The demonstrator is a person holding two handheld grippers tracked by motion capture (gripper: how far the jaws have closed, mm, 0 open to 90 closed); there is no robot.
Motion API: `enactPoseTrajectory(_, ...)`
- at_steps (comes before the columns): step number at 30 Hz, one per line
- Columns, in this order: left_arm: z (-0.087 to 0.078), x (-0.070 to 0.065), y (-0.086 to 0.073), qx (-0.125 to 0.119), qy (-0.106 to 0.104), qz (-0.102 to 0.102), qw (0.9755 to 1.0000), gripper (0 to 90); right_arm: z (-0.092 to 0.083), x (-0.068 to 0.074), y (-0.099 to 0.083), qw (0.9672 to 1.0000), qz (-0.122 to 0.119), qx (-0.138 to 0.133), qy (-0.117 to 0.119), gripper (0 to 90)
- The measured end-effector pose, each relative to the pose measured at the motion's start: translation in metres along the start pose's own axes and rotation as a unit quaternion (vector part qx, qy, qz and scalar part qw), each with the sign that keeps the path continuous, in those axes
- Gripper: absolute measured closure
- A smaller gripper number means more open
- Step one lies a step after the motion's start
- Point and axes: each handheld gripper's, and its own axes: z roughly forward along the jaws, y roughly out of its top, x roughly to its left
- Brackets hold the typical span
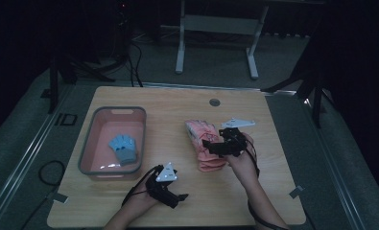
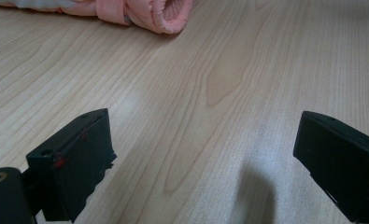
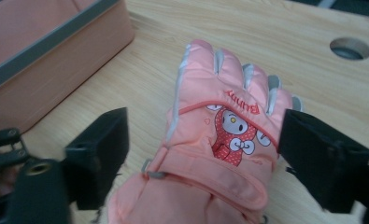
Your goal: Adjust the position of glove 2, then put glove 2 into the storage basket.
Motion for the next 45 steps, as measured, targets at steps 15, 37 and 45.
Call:
enactPoseTrajectory(15,-0.015,-0.006,0.024,-0.008,0.028,-0.007,0.9995,4.9,-0.04,-0.036,-0.012,0.9988,-0.045,-0.02,0.007,13.8)
enactPoseTrajectory(37,-0.011,0.037,0.121,-0.06,0.088,-0.027,0.9939,19.3,-0.031,-0.05,-0.004,0.9989,-0.043,0.006,0.015,27.6)
enactPoseTrajectory(45,0.009,0.056,0.147,-0.06,0.109,-0.062,0.9903,52.5,-0.002,-0.056,0.006,0.999,-0.031,0.022,0.023,59.8)
